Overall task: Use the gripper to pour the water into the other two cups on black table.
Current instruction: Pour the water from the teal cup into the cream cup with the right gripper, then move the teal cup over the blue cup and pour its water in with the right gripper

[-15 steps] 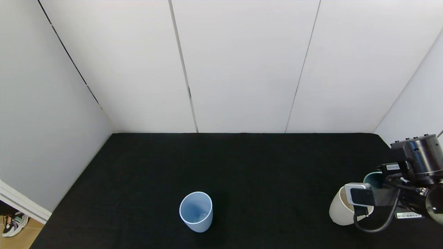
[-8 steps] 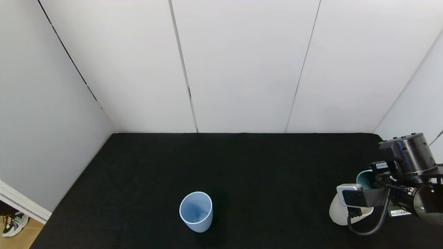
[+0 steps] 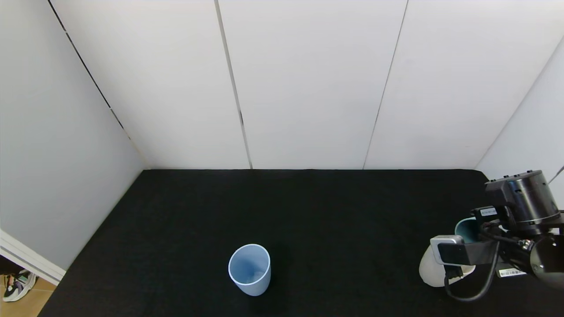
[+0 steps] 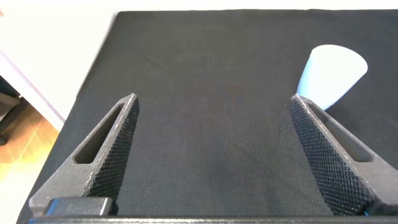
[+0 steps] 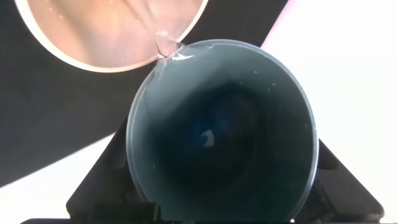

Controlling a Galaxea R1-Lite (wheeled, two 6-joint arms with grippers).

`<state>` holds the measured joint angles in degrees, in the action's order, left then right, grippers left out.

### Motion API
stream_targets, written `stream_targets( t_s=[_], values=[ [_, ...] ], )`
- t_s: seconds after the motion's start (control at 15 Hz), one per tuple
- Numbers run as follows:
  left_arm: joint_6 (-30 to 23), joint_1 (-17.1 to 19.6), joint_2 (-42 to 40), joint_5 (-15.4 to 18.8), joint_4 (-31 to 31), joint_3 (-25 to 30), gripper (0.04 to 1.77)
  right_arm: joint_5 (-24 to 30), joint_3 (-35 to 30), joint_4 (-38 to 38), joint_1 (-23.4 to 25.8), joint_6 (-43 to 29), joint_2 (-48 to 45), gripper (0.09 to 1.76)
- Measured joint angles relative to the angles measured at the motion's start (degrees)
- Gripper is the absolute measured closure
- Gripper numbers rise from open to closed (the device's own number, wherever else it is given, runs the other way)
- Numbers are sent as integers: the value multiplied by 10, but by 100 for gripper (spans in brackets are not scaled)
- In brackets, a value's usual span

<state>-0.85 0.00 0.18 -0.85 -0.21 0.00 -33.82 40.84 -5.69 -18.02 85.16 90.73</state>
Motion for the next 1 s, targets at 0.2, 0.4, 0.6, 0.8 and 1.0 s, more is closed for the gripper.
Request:
stream_targets(
  t_s=[0.2,0.4,0.6,0.8,1.0],
  values=[
    [0,0,0,0,0,0,9,94,-15,1,23,-84,-19,61],
    [0,0,0,0,0,0,9,209,-34,1,71,-170,-50,61],
    [0,0,0,0,0,0,9,256,-8,11,117,-202,-88,61],
    [0,0,0,0,0,0,9,267,84,87,123,-231,-111,62],
    [0,0,0,0,0,0,9,264,203,165,45,-310,-108,62]
  ],
)
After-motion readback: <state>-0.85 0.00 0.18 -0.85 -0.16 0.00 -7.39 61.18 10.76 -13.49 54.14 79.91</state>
